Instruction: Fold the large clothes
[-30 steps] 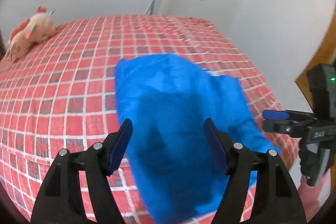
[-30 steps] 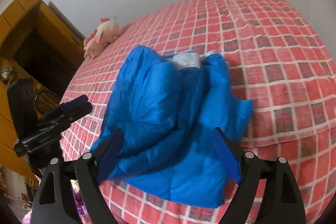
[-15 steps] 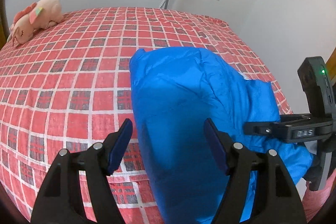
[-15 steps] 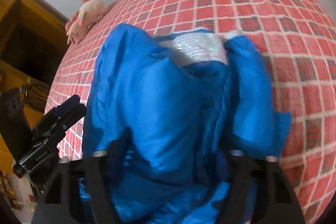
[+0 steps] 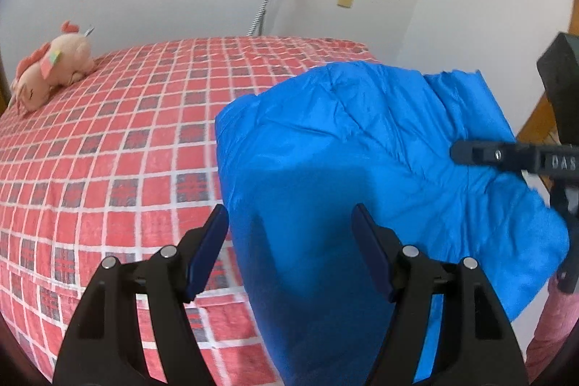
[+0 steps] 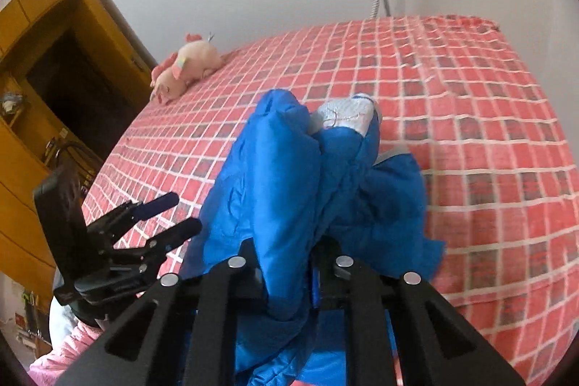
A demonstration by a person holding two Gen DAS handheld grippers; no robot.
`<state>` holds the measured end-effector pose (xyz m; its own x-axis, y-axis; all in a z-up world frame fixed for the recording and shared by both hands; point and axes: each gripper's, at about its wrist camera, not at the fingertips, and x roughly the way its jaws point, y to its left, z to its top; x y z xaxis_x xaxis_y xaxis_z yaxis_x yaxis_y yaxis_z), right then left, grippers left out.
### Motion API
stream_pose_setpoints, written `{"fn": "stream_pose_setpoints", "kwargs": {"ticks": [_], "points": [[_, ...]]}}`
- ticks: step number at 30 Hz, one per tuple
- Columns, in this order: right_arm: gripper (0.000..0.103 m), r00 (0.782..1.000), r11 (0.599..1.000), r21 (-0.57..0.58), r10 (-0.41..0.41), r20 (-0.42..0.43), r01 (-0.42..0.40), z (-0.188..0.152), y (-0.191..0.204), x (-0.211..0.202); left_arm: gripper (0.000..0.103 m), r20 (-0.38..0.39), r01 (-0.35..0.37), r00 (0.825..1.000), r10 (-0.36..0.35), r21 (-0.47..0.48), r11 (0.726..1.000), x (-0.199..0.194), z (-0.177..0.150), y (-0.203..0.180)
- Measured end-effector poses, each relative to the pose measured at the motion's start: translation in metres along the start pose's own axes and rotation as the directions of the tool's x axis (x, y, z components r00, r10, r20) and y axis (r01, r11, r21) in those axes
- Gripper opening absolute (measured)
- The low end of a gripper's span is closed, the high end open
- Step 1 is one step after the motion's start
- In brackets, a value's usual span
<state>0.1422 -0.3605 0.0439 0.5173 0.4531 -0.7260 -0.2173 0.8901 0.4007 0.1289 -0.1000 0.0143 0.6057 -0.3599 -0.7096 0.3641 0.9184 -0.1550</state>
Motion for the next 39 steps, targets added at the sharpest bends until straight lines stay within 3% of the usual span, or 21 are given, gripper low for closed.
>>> {"fn": "stream_pose_setpoints", "kwargs": {"ticks": [5, 14, 22, 24, 27, 30, 35, 37, 39], "points": [[0.015, 1.000, 0.998, 0.060, 0.001, -0.006, 0.000, -0.010, -0.036, -0.007, 0.069, -0.011, 0.019, 1.000, -0.018, 0.048, 0.999, 0.007, -0.004, -0.026], [0.020, 0.997, 0.980, 0.192, 0.064, -0.045, -0.054, -0.046, -0.099, 0.020, 0.072, -0.074, 0.032, 0.997, -0.027, 0.076, 0.997, 0.036, -0.014, -0.045], [0.027, 0.995, 0.964, 0.248, 0.102, -0.016, -0.095, -0.076, -0.120, 0.039, 0.074, -0.074, 0.022, 0.997, -0.015, 0.097, 0.995, 0.048, -0.020, -0.051], [0.029, 0.996, 0.968, 0.240, 0.083, -0.020, -0.076, -0.075, -0.118, 0.036, 0.075, -0.071, 0.017, 0.997, -0.010, 0.097, 0.995, 0.049, -0.020, -0.051], [0.041, 1.000, 0.981, 0.195, -0.001, -0.028, 0.006, -0.071, -0.103, 0.019, 0.074, -0.073, 0.028, 0.997, -0.022, 0.076, 0.997, 0.045, -0.019, -0.046], [0.041, 0.995, 0.989, 0.109, -0.103, 0.012, 0.101, -0.071, -0.077, -0.012, 0.073, -0.074, 0.047, 0.996, -0.044, 0.039, 0.998, 0.037, -0.020, -0.036], [0.042, 0.996, 0.996, 0.031, -0.084, 0.034, 0.083, -0.080, -0.040, -0.048, 0.073, -0.037, 0.038, 0.999, -0.037, 0.014, 0.999, 0.017, -0.025, -0.020], [0.050, 0.997, 0.997, 0.005, -0.079, 0.013, 0.079, -0.088, -0.025, -0.049, 0.073, -0.027, 0.042, 0.999, -0.041, 0.012, 0.999, 0.011, -0.028, -0.018], [0.051, 0.997, 0.998, 0.010, -0.065, -0.032, 0.065, -0.094, -0.019, -0.043, 0.073, -0.022, 0.046, 0.999, -0.045, 0.018, 0.999, 0.007, -0.031, -0.019]]}}
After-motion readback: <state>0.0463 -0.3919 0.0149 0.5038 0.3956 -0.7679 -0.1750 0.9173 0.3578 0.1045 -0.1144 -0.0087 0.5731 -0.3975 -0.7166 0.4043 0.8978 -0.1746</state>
